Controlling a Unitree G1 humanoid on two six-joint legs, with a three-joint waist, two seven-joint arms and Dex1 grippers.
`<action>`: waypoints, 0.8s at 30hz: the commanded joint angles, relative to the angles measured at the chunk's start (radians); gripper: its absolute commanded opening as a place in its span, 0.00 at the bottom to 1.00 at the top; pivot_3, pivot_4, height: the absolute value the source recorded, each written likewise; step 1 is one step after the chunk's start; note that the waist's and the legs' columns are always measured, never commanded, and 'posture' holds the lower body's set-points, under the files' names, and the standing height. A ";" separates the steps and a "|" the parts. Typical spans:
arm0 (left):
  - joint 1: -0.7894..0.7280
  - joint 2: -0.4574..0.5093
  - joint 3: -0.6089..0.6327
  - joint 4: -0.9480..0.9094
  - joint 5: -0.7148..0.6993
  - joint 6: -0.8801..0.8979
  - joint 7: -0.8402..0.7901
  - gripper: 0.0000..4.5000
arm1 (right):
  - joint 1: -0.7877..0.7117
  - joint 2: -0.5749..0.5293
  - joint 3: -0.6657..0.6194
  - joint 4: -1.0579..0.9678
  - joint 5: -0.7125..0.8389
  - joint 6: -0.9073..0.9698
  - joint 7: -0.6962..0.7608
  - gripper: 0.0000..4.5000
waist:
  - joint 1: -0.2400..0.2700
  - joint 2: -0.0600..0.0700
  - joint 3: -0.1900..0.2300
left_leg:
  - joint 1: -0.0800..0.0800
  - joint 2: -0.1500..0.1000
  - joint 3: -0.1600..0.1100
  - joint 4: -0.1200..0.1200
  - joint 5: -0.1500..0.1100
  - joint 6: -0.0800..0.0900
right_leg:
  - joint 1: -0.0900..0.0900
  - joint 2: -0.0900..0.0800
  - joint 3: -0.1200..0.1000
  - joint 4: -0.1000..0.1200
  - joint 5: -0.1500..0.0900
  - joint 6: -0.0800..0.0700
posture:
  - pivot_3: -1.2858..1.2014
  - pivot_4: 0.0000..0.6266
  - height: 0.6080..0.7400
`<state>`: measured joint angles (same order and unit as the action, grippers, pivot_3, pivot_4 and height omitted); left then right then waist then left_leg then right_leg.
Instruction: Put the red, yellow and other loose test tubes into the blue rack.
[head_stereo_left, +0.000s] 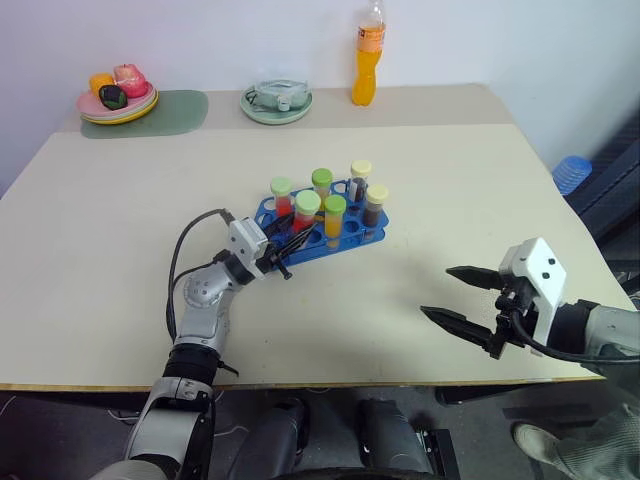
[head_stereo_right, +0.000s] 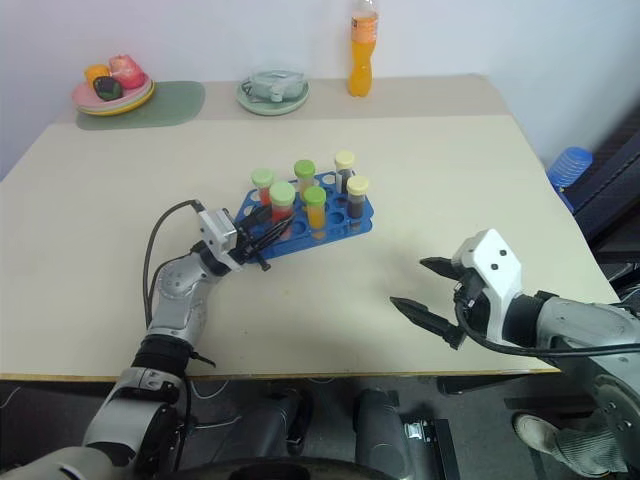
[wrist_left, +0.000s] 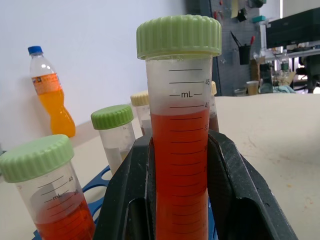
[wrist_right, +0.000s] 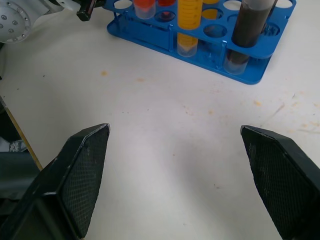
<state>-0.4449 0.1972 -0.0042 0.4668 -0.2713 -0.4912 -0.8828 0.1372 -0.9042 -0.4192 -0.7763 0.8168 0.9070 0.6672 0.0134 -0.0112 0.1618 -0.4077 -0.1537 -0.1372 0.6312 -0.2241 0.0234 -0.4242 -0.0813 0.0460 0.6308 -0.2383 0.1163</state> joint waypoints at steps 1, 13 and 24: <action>0.011 0.020 0.016 0.038 0.000 0.033 0.012 0.17 | -0.004 -0.001 0.000 -0.011 -0.005 -0.026 0.001 0.96 | 0.000 0.000 0.000 | 0.000 0.000 0.000 0.000 0.000 0.000 | 0.000 0.000 0.000 0.000 0.000 0.000 | 0.52 0.24 1.00; 0.030 0.030 0.007 0.022 -0.022 0.057 -0.021 0.17 | -0.004 0.005 0.015 -0.015 -0.010 -0.037 -0.011 0.96 | 0.000 0.000 -0.001 | 0.000 0.000 0.000 0.000 0.000 0.000 | 0.000 0.000 0.000 0.000 0.000 0.000 | 0.52 0.24 1.00; 0.035 0.015 -0.009 -0.012 -0.110 0.186 -0.144 0.17 | -0.013 0.016 0.039 -0.010 -0.024 -0.050 -0.031 0.96 | 0.002 0.001 -0.001 | 0.000 0.000 0.000 0.000 -0.001 0.001 | 0.000 0.000 0.000 -0.001 0.000 0.000 | 0.52 0.24 1.00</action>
<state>-0.4238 0.2166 0.0056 0.4599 -0.3684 -0.3356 -0.9892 0.1342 -0.8978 -0.3762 -0.7754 0.7981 0.8803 0.6428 0.0150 -0.0107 0.1610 -0.4079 -0.1538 -0.1372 0.6308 -0.2248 0.0244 -0.4244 -0.0814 0.0460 0.6301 -0.2386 0.1167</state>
